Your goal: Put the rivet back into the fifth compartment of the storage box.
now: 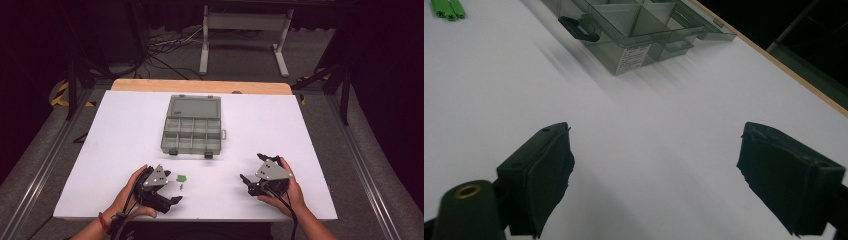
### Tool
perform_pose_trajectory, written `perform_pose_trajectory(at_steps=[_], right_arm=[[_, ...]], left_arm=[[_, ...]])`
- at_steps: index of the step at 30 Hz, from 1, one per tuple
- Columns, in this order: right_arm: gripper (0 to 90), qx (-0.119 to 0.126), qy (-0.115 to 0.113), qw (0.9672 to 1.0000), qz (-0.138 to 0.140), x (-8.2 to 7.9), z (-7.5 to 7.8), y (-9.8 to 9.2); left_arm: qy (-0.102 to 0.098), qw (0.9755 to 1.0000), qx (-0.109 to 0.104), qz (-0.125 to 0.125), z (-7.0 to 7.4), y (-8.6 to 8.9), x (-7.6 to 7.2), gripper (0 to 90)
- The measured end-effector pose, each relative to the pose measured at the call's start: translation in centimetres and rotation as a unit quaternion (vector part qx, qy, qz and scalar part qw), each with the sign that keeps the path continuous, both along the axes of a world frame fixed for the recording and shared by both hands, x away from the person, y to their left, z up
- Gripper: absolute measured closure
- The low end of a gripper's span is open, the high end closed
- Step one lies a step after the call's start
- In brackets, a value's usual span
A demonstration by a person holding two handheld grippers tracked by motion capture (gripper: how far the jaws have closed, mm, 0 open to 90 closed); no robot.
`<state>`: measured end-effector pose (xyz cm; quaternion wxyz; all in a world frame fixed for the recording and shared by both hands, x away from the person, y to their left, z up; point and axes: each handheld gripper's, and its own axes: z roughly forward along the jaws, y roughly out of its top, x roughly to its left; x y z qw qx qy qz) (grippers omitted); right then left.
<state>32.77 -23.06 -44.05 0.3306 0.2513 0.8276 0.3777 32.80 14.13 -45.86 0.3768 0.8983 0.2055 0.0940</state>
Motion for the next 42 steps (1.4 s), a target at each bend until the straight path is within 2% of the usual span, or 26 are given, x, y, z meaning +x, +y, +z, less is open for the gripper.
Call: perform_pose_trajectory(at_steps=[1, 2, 6, 11, 15, 22, 27, 33, 42], right_arm=[[14.6, 0.0, 0.0, 1.0, 0.0, 0.0, 0.0, 0.0], [14.6, 0.0, 0.0, 1.0, 0.0, 0.0, 0.0, 0.0], [14.6, 0.002, 0.0, 1.0, -0.001, 0.0, 0.1, -0.2], [14.6, 0.001, -0.001, 1.0, 0.0, 0.0, 0.1, -0.2], [14.6, 0.0, -0.001, 1.0, 0.0, 0.0, 0.0, -0.2], [14.6, -0.002, 0.002, 1.0, 0.0, 0.1, -0.1, -0.1], [14.6, -0.002, 0.001, 1.0, 0.001, 0.1, -0.1, -0.1], [14.6, -0.005, 0.003, 1.0, 0.003, 0.2, -0.2, 0.0], [14.7, -0.007, 0.004, 1.0, 0.003, 0.2, -0.2, 0.0]], left_arm=[[-0.002, 1.0, 0.008, 0.003, -0.1, -0.1, 0.0, 11.0], [0.001, 1.0, 0.005, 0.0, -0.1, -0.2, 0.0, 12.3], [0.003, 1.0, 0.0, -0.007, -0.1, -0.3, 0.0, 31.5], [0.005, 0.9998, 0.009, -0.016, -0.3, -0.6, 0.0, 45.6], [0.005, 0.9996, 0.016, -0.022, -0.3, -1.0, 0.0, 48.4], [0.014, 0.9995, 0.004, -0.027, -0.5, -1.5, 0.6, 53.1], [0.015, 0.9995, 0.004, -0.027, -0.4, -1.7, 0.8, 57.5], [0.013, 0.9994, 0.004, -0.031, -0.4, -1.9, 1.2, 59.9], [0.006, 0.9997, -0.001, -0.022, -0.5, -1.7, 1.6, 71.1]])
